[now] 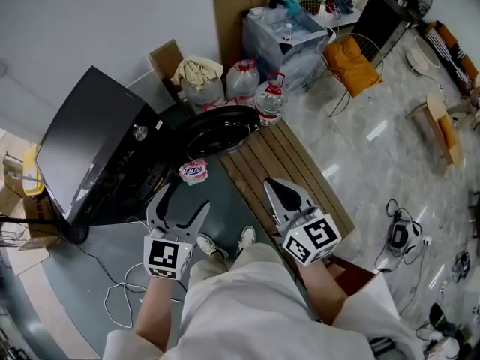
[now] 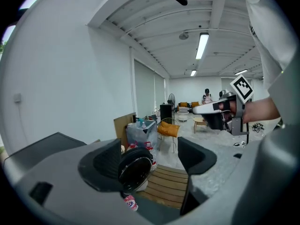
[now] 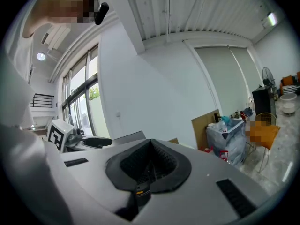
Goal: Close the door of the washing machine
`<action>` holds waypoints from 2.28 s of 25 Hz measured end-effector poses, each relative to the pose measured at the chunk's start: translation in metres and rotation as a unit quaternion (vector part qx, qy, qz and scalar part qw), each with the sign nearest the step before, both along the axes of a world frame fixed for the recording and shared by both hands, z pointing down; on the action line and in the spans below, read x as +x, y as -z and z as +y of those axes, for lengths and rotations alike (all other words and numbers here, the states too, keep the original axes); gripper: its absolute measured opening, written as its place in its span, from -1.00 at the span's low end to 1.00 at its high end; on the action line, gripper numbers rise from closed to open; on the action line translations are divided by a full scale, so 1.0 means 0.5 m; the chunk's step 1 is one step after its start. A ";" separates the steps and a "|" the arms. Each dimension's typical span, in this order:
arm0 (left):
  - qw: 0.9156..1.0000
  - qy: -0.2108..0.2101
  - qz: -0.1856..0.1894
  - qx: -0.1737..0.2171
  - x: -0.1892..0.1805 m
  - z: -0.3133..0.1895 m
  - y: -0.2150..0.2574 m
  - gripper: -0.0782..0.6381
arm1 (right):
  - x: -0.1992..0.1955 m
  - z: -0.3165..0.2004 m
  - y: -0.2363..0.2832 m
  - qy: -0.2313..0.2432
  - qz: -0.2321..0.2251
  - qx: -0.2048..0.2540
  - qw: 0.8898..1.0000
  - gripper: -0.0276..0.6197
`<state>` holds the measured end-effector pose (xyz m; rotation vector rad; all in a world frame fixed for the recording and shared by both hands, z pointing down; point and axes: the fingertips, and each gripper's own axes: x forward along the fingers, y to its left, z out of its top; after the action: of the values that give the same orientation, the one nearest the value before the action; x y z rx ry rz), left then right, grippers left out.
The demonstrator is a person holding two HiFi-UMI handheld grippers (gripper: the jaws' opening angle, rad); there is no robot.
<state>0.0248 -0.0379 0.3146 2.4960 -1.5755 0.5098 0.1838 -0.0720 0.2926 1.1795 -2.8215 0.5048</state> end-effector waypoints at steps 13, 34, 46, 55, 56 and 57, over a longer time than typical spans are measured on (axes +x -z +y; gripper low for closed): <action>0.992 -0.077 -0.090 -0.046 -0.025 -0.278 -0.279 0.24 | -0.040 -0.072 -0.082 -0.006 0.063 -0.036 0.997 -0.92; 0.934 -0.189 -0.289 -0.089 -0.038 -0.586 -0.626 0.24 | -0.045 -0.038 -0.439 -0.002 0.055 -0.167 0.984 -0.92; 0.921 -0.216 -0.289 -0.148 -0.043 -0.672 -0.708 0.24 | -0.041 -0.031 -0.463 -0.011 0.060 -0.181 0.982 -0.92; 0.913 -0.241 -0.269 -0.189 -0.041 -0.687 -0.727 0.24 | -0.045 -0.040 -0.475 -0.015 0.050 -0.183 0.982 -0.92; 0.914 -0.243 -0.268 -0.186 -0.042 -0.688 -0.726 0.23 | -0.043 -0.039 -0.475 -0.016 0.049 -0.184 0.982 -0.92; 0.915 -0.244 -0.265 -0.184 -0.043 -0.690 -0.724 0.23 | -0.040 -0.039 -0.477 -0.017 0.049 -0.184 0.982 -0.92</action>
<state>0.0035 -0.3830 0.6766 2.5426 -0.8134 1.5012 0.1635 -0.0914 0.5309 1.1404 -2.4824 0.8958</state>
